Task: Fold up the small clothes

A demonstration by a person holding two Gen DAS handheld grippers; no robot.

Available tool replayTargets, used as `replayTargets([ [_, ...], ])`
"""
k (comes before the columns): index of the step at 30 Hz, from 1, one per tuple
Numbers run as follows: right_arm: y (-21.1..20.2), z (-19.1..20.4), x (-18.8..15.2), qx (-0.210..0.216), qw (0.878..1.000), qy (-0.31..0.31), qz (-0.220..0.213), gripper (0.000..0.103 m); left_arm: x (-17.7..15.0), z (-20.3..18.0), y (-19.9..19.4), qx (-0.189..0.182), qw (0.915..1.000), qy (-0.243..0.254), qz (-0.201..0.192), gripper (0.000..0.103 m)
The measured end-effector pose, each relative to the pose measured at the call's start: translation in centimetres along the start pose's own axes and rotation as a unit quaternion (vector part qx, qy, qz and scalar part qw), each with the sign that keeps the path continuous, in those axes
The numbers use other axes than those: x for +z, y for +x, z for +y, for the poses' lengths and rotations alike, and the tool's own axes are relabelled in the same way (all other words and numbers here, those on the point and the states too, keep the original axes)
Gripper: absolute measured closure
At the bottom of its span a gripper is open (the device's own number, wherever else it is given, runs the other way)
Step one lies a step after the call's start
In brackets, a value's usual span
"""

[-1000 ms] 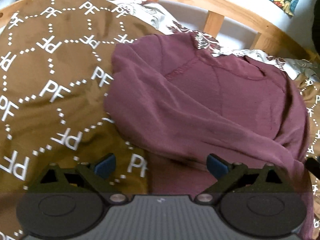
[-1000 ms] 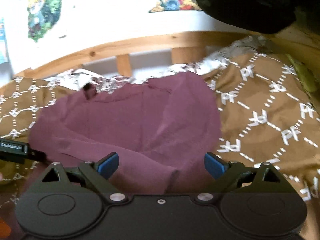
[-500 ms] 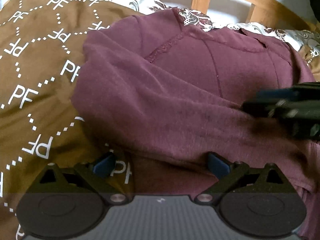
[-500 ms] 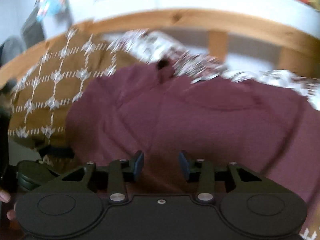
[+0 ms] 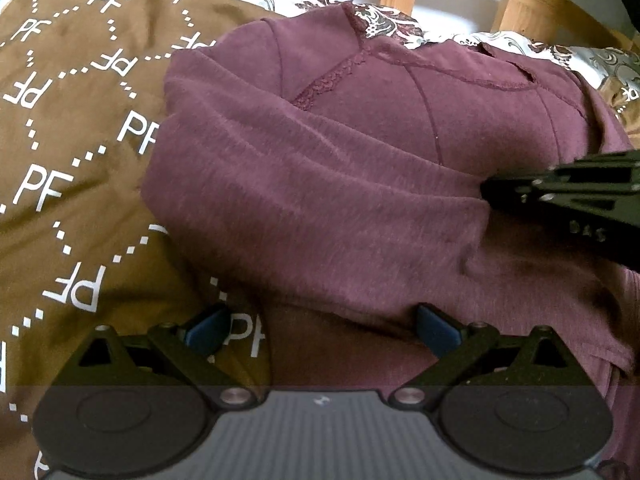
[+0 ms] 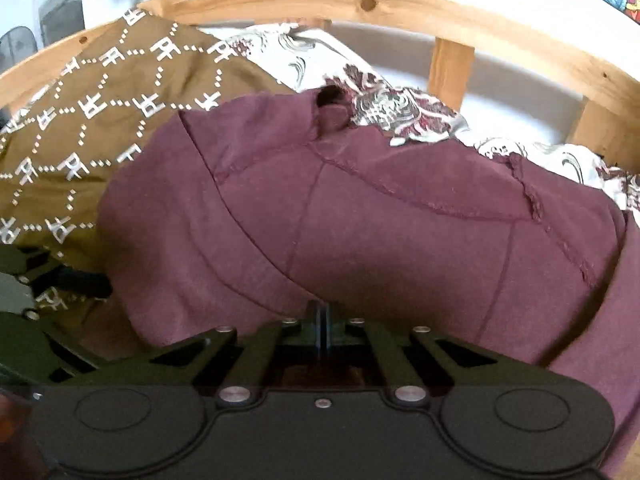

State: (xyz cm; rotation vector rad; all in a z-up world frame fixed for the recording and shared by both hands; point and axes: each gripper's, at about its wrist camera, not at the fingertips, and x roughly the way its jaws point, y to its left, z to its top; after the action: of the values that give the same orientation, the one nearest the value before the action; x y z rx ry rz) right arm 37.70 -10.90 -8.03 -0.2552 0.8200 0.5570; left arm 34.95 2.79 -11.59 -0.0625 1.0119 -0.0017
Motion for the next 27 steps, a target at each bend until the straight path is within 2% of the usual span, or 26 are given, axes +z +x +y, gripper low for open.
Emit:
replayTargets([
  [4, 0.3, -1.2, -0.6, 0.022, 0.999, 0.046, -0.011, 0.099, -0.2, 0.3, -0.5, -0.006, 1.0, -0.001, -0.005, 0.003],
  [6, -1.1, -1.9, -1.0, 0.022, 0.997, 0.076, -0.024, 0.08, -0.3, 0.6, -1.1, -0.014, 0.9999, -0.008, 0.0, 0.004],
  [8, -3.1, -2.2, -1.4, 0.014, 0.996, 0.08, -0.035, 0.076, -0.4, 1.1, -1.9, -0.023, 0.9996, -0.014, 0.003, 0.004],
  [9, -4.2, -2.2, -1.7, 0.01, 0.996, 0.077, -0.037, 0.068, -0.4, 1.3, -2.5, -0.027, 0.9995, -0.017, 0.002, 0.004],
  [10, -5.4, -2.2, -2.2, 0.005, 0.997, 0.072, -0.037, 0.063, -0.3, 1.5, -3.0, -0.029, 0.9994, -0.02, -0.001, 0.003],
  [12, -8.2, -2.0, -3.6, -0.01, 0.998, 0.055, -0.036, 0.039, -0.4, 2.0, -4.5, -0.036, 0.999, -0.025, -0.012, 0.002],
  [16, -13.2, -0.4, -6.9, -0.022, 0.999, 0.005, -0.025, 0.02, -1.5, 2.3, -8.1, -0.047, 0.9979, -0.016, -0.043, 0.001],
  [18, -15.3, 0.8, -8.7, -0.019, 0.999, -0.021, -0.023, 0.007, -2.4, 2.2, -9.9, -0.048, 0.9972, -0.003, -0.057, 0.001],
  [20, -17.2, 2.2, -10.4, -0.014, 0.998, -0.049, -0.022, 0.004, -3.7, 1.9, -11.6, -0.054, 0.9963, 0.009, -0.066, 0.001],
  [22, -18.5, 3.7, -11.7, -0.007, 0.997, -0.081, -0.01, 0.002, -5.1, 1.4, -13.4, -0.066, 0.994, 0.041, -0.077, 0.001],
  [27, -20.9, 7.3, -14.6, 0.035, 0.989, -0.139, 0.025, 0.001, -9.1, -1.0, -17.6, -0.044, 0.9788, 0.155, -0.126, 0.001],
])
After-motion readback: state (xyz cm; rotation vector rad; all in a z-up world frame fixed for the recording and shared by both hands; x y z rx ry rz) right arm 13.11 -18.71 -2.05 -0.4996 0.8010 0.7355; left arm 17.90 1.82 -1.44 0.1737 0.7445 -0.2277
